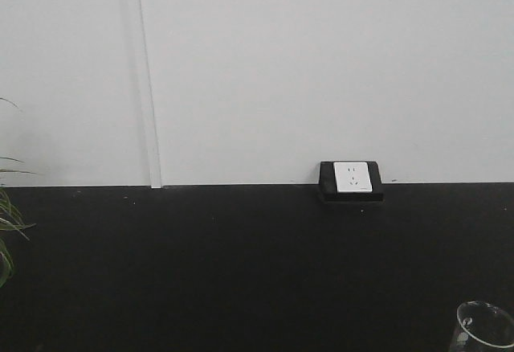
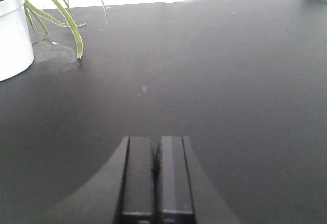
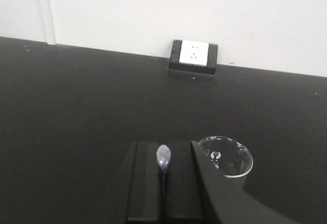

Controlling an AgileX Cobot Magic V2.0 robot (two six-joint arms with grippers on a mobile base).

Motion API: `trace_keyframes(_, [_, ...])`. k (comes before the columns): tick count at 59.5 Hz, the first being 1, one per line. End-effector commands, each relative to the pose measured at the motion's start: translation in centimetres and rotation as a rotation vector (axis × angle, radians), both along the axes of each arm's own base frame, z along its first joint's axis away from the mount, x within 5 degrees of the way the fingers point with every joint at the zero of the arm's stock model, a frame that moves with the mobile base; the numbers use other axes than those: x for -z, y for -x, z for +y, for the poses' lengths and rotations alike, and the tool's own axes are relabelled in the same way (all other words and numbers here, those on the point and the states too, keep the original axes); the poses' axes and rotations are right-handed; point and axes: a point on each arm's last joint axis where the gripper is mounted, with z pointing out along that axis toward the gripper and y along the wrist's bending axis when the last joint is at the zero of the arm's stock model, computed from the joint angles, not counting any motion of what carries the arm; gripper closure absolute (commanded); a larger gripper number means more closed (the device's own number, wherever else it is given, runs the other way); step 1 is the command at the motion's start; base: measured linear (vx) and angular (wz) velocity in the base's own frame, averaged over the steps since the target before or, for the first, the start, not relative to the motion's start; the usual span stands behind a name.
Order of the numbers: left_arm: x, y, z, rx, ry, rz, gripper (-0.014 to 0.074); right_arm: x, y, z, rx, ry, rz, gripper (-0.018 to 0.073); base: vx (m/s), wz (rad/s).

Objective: Grab transparent chemical and place on left bench
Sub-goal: 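Turn the base away from the bench holding the pipette in the right gripper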

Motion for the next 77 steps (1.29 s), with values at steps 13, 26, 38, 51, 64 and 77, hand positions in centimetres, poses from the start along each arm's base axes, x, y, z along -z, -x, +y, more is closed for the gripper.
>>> trace_keyframes(13, [-0.27, 0.15, 0.02, 0.001, 0.014, -0.081, 0.06, -0.59, 0.43, -0.04, 0.002, -0.007, -0.044, 0.0561, 0.0, 0.0])
trace_keyframes(26, [-0.27, 0.15, 0.02, 0.001, 0.014, -0.081, 0.06, -0.59, 0.43, -0.04, 0.002, -0.007, -0.044, 0.0561, 0.0, 0.0])
trace_keyframes(38, [-0.27, 0.15, 0.02, 0.001, 0.014, -0.081, 0.06, -0.59, 0.43, -0.04, 0.002, -0.007, -0.044, 0.0561, 0.0, 0.0])
trace_keyframes(51, [-0.27, 0.15, 0.02, 0.001, 0.014, -0.081, 0.06, -0.59, 0.43, -0.04, 0.002, -0.007, -0.044, 0.0561, -0.01, 0.0])
trace_keyframes(64, [-0.27, 0.15, 0.02, 0.001, 0.014, -0.081, 0.06, -0.59, 0.43, -0.04, 0.002, -0.006, -0.044, 0.0561, -0.07, -0.01])
trace_keyframes(77, [-0.27, 0.15, 0.02, 0.001, 0.014, -0.081, 0.06, -0.59, 0.43, -0.04, 0.002, -0.006, -0.044, 0.0561, -0.18, -0.05])
